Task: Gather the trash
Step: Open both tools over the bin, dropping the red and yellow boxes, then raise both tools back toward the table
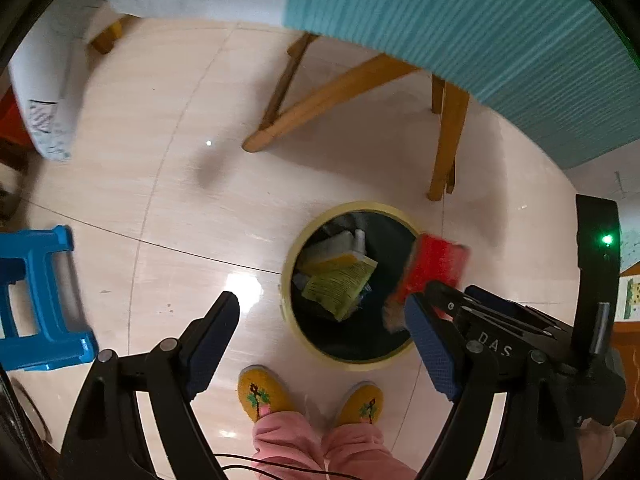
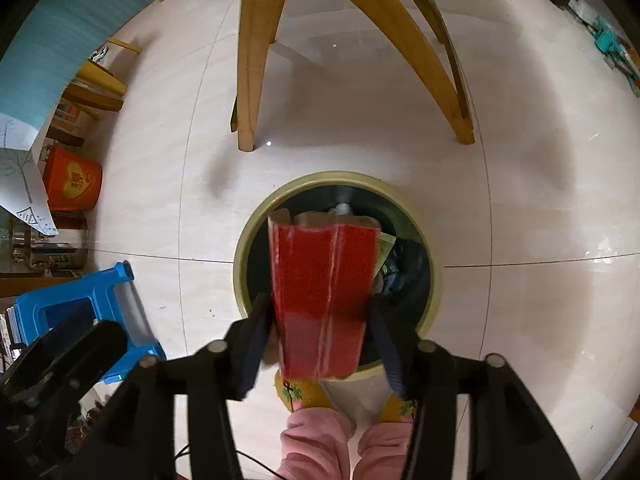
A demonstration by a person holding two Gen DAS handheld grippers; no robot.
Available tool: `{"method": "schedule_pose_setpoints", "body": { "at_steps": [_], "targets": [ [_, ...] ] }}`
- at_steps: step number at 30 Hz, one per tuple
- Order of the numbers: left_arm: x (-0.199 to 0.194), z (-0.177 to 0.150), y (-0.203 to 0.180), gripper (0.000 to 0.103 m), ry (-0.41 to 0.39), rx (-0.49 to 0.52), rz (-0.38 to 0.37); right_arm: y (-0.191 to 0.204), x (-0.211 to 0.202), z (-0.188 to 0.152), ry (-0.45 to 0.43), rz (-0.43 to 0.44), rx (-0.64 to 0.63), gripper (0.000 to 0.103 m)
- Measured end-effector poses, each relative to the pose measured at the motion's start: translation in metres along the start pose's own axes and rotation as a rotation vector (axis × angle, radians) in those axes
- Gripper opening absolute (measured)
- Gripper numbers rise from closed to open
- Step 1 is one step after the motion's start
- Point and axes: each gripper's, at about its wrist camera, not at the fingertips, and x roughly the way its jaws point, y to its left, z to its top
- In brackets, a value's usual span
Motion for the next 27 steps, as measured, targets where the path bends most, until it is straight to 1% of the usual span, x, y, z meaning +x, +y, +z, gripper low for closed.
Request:
{"method": "schedule_pose_setpoints", "body": {
  "at_steps": [3, 6, 12, 16, 21, 24, 27],
  "targets": [
    [-0.019, -0.002, -0.001, 0.083, -0.012, 0.000, 0.006, 0.005, -0.011, -0.004, -0.003, -0.012, 0.002, 0.056],
    [-0.047, -0.002, -0.007, 0.083, -0.032, 0.012, 0.007, 0.009, -0.031, -0.009, -0.008, -0.014, 0.005, 0.056],
    [-0.116, -0.004, -0.024, 0.083, -0.074, 0.048, -0.019, 0.019, -0.086, -0.020, -0.024, -0.044, -0.027, 0.056],
    [-0.166, -0.006, -0.040, 0.083, -0.100, 0.100, -0.024, 0.023, -0.124, -0.026, -0.034, -0.051, -0.041, 0.056],
    [-0.229, -0.004, -0.056, 0.083, -0.154, 0.145, -0.014, 0.032, -0.183, -0.030, -0.081, -0.038, -0.069, 0.056],
    [-0.261, -0.001, -0.061, 0.083, -0.184, 0.154, -0.012, 0.038, -0.228, -0.032, -0.125, -0.025, -0.076, 0.056],
    [-0.296, 0.003, -0.070, 0.083, -0.235, 0.174, -0.005, 0.045, -0.268, -0.031, -0.178, -0.018, -0.091, 0.056]
  ]
}}
